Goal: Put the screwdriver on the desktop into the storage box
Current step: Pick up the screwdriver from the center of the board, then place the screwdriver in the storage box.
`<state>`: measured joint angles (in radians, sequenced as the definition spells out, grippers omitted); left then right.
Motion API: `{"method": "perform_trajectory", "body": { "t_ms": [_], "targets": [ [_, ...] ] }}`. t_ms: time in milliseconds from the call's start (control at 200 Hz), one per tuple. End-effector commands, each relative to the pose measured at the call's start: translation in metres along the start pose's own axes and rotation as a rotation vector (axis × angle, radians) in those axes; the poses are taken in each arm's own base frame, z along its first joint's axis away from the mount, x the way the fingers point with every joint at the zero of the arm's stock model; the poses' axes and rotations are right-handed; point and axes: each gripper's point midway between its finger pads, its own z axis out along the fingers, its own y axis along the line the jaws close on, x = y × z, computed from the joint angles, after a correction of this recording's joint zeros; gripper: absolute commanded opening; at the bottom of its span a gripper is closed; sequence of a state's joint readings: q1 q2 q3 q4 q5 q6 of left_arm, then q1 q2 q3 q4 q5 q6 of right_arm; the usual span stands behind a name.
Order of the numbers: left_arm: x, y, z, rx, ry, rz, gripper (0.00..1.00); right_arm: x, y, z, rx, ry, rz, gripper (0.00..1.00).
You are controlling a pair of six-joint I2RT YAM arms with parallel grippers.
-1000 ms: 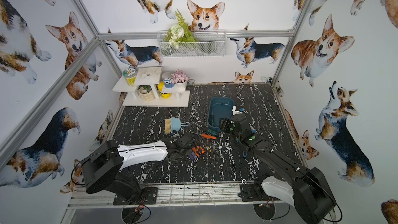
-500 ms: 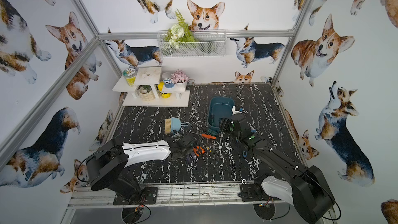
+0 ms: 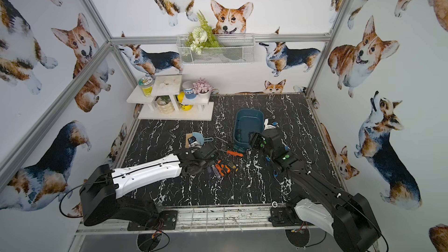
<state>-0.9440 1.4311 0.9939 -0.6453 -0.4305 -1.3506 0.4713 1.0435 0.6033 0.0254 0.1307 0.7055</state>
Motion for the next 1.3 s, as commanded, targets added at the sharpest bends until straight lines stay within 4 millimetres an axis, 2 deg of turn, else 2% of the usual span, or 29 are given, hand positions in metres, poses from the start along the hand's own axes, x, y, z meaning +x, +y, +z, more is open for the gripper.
{"method": "perform_trajectory", "body": {
  "t_ms": [0, 120, 210, 225, 285, 355, 465, 576, 696, 786, 916, 1136, 1211, 1296],
  "targets": [
    [-0.033, -0.014, -0.02, -0.016, -0.123, 0.123, 0.05, 0.0, -0.006, -0.001, 0.02, -0.005, 0.024, 0.67],
    [-0.064, -0.069, -0.036, 0.036, -0.21, 0.266, 0.06, -0.003, -0.007, -0.005, 0.018, -0.01, 0.041, 0.67],
    [-0.078, -0.118, -0.041, 0.113, -0.221, 0.348, 0.06, -0.008, -0.011, -0.013, 0.024, -0.025, 0.058, 0.67],
    [-0.076, -0.126, -0.034, 0.118, -0.211, 0.367, 0.06, -0.008, -0.012, -0.014, 0.027, -0.026, 0.062, 0.67],
    [-0.078, -0.158, -0.03, 0.182, -0.203, 0.423, 0.05, -0.009, -0.019, -0.02, 0.045, -0.032, 0.082, 0.67],
    [-0.077, -0.186, -0.019, 0.205, -0.191, 0.504, 0.05, -0.01, -0.027, -0.029, 0.072, -0.041, 0.103, 0.67],
    [-0.066, -0.22, 0.01, 0.203, -0.115, 0.598, 0.05, -0.01, -0.042, -0.046, 0.122, -0.062, 0.129, 0.66],
    [-0.056, -0.242, 0.039, 0.177, -0.073, 0.656, 0.06, -0.018, -0.05, -0.067, 0.144, -0.121, 0.155, 0.66],
    [-0.052, -0.254, 0.071, 0.139, -0.046, 0.678, 0.07, -0.029, -0.052, -0.087, 0.14, -0.188, 0.177, 0.66],
    [-0.048, -0.256, 0.095, 0.115, -0.022, 0.671, 0.07, -0.032, -0.055, -0.095, 0.147, -0.211, 0.185, 0.66],
    [-0.039, -0.246, 0.127, 0.072, 0.022, 0.641, 0.08, -0.028, -0.057, -0.094, 0.153, -0.196, 0.182, 0.66],
    [-0.021, -0.233, 0.156, 0.033, 0.077, 0.616, 0.1, -0.024, -0.059, -0.09, 0.159, -0.184, 0.189, 0.66],
    [-0.017, -0.231, 0.162, 0.027, 0.086, 0.611, 0.17, -0.024, -0.06, -0.09, 0.161, -0.184, 0.188, 0.66],
    [-0.015, -0.229, 0.168, 0.019, 0.092, 0.609, 0.34, -0.024, -0.06, -0.09, 0.165, -0.184, 0.189, 0.66]
  ]
}}
